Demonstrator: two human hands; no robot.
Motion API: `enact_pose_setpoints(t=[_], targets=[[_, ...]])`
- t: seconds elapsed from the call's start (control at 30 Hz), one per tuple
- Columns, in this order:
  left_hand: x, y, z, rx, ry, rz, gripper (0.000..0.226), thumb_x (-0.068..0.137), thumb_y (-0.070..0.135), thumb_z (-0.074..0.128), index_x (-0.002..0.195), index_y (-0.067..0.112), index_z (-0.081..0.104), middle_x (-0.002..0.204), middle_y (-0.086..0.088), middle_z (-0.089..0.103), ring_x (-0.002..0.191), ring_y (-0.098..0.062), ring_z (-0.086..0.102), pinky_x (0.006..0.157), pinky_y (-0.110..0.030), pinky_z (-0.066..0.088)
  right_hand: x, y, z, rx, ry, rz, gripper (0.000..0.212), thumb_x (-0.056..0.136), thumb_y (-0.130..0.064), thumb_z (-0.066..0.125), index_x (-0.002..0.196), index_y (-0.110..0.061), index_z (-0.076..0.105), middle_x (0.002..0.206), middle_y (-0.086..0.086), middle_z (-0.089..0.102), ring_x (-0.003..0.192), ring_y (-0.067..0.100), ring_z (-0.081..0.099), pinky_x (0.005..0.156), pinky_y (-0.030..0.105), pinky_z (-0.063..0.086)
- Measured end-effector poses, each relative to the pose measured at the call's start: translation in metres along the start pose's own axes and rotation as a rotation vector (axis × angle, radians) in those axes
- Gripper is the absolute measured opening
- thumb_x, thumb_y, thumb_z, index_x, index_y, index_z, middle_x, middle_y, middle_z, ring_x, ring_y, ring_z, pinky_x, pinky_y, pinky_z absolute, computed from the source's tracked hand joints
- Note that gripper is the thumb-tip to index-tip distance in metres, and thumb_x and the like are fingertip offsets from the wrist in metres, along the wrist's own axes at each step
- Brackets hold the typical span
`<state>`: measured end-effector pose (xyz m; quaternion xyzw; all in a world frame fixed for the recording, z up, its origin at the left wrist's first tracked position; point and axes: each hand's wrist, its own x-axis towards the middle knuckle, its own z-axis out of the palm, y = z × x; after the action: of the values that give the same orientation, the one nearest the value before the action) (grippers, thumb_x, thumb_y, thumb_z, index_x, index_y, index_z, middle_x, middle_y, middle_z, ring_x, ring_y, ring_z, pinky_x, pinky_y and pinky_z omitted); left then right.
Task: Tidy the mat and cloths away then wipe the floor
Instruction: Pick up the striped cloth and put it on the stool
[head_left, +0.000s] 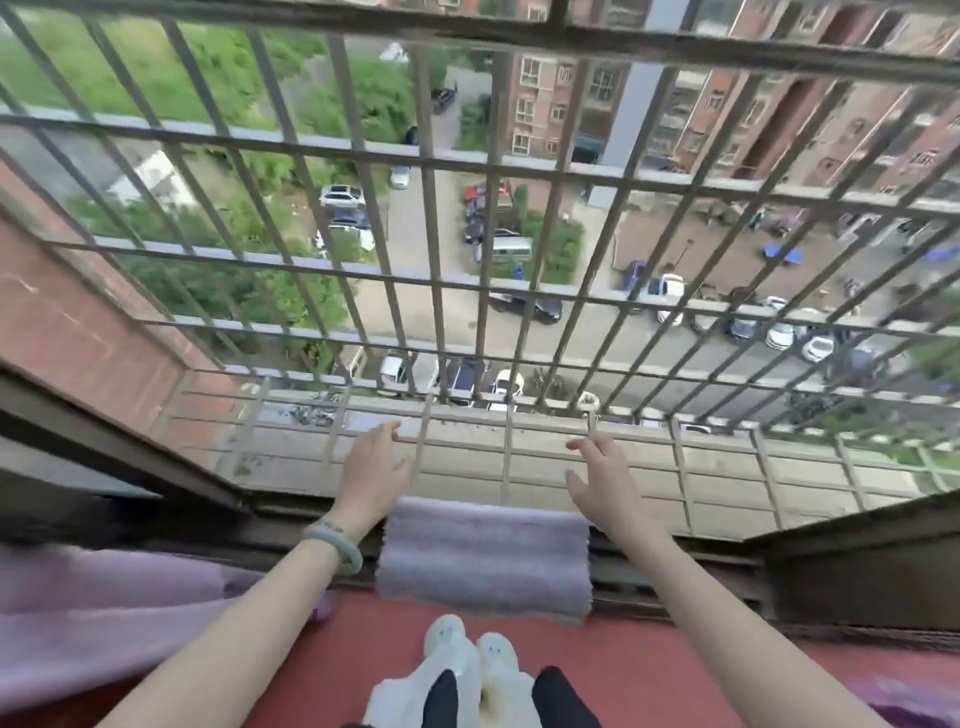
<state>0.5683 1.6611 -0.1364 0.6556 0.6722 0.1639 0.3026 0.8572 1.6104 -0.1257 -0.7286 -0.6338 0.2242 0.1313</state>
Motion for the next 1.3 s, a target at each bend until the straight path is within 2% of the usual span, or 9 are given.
enact_pose_setpoints(t=[0.1,0.23,0.4,0.53,0.67,0.73,0.83,1.0,1.3], targets=[[-0.034,-0.004,0.016,0.244,0.109,0.392,0.046,0.083,0.034,0.043,0.121,0.009,0.052,0.113,-0.013,0.063,0.107,-0.031,0.055,0.094,-0.043,0.043,-0.028,-0.011,0.013,-0.047,0.085,-0.214,0.036,0.075,-0.008,0.066,0.111,-0.006,0.061,0.114,0.02,0.06,0.106,0.039,0.056,0.087,0.047,0.052],[-0.067,-0.011,0.044,0.452,0.09,0.616,0.051,0.084,0.043,0.043,0.127,0.015,0.047,0.133,-0.005,0.047,0.121,-0.024,0.042,0.104,-0.044,0.025,-0.055,-0.021,0.031,-0.249,-0.119,-0.389,0.045,0.079,-0.035,0.042,0.119,-0.017,0.048,0.117,0.013,0.065,0.105,0.031,0.064,0.076,0.037,0.055],[-0.076,-0.021,0.052,0.581,-0.097,0.446,0.057,0.097,0.055,0.016,0.134,0.022,0.046,0.133,-0.006,0.057,0.121,-0.026,0.047,0.103,-0.05,0.027,-0.054,-0.017,0.029,-0.344,-0.309,-0.369,0.057,0.085,-0.04,0.043,0.139,-0.022,0.036,0.13,0.011,0.057,0.12,0.028,0.055,0.098,0.041,0.044],[-0.076,-0.004,0.034,0.491,-0.102,0.37,0.052,0.089,0.053,0.034,0.125,0.018,0.05,0.122,-0.005,0.064,0.113,-0.023,0.058,0.1,-0.04,0.027,-0.034,-0.043,-0.004,-0.259,-0.542,-0.339,0.048,0.09,-0.026,0.049,0.136,-0.014,0.043,0.137,0.011,0.046,0.127,0.028,0.042,0.102,0.036,0.036],[-0.092,0.012,-0.014,0.084,0.018,0.183,0.07,0.085,0.066,0.034,0.127,0.015,0.055,0.124,0.0,0.059,0.118,-0.016,0.051,0.104,-0.029,0.031,-0.009,-0.083,-0.048,-0.159,-0.687,-0.36,0.052,0.091,-0.028,0.057,0.14,-0.017,0.042,0.14,0.006,0.049,0.127,0.02,0.046,0.101,0.028,0.037],[-0.106,0.016,-0.042,-0.135,0.043,0.039,0.052,0.089,0.053,0.051,0.13,0.021,0.053,0.124,0.008,0.054,0.117,-0.006,0.048,0.104,-0.024,0.035,-0.001,-0.107,-0.062,-0.075,-0.665,-0.4,0.053,0.088,-0.03,0.062,0.137,-0.02,0.044,0.136,0.005,0.052,0.122,0.018,0.05,0.103,0.031,0.039],[-0.138,0.012,-0.076,-0.472,0.18,-0.059,0.042,0.082,0.039,0.066,0.122,0.029,0.053,0.118,0.012,0.06,0.106,0.004,0.057,0.095,-0.022,0.045,-0.003,-0.151,-0.067,0.145,-0.683,-0.494,0.053,0.083,-0.027,0.07,0.131,-0.024,0.049,0.128,0.003,0.057,0.113,0.016,0.055,0.103,0.036,0.043],[-0.219,-0.017,-0.113,-0.808,0.482,-0.141,0.068,0.063,0.042,0.073,0.125,0.033,0.045,0.127,0.008,0.053,0.105,-0.005,0.059,0.089,-0.027,0.051,-0.037,-0.236,-0.04,0.307,-0.867,-0.7,0.057,0.077,-0.018,0.077,0.119,-0.044,0.049,0.121,0.0,0.06,0.109,0.015,0.059,0.097,0.035,0.049],[-0.434,-0.084,-0.125,-0.814,0.991,-0.384,0.077,0.066,0.038,0.076,0.132,0.035,0.038,0.133,0.008,0.049,0.11,-0.008,0.06,0.085,-0.024,0.052,-0.18,-0.36,0.05,0.335,-1.188,-0.976,0.068,0.071,-0.007,0.079,0.12,-0.043,0.048,0.117,-0.008,0.059,0.104,0.009,0.06,0.091,0.028,0.05]])
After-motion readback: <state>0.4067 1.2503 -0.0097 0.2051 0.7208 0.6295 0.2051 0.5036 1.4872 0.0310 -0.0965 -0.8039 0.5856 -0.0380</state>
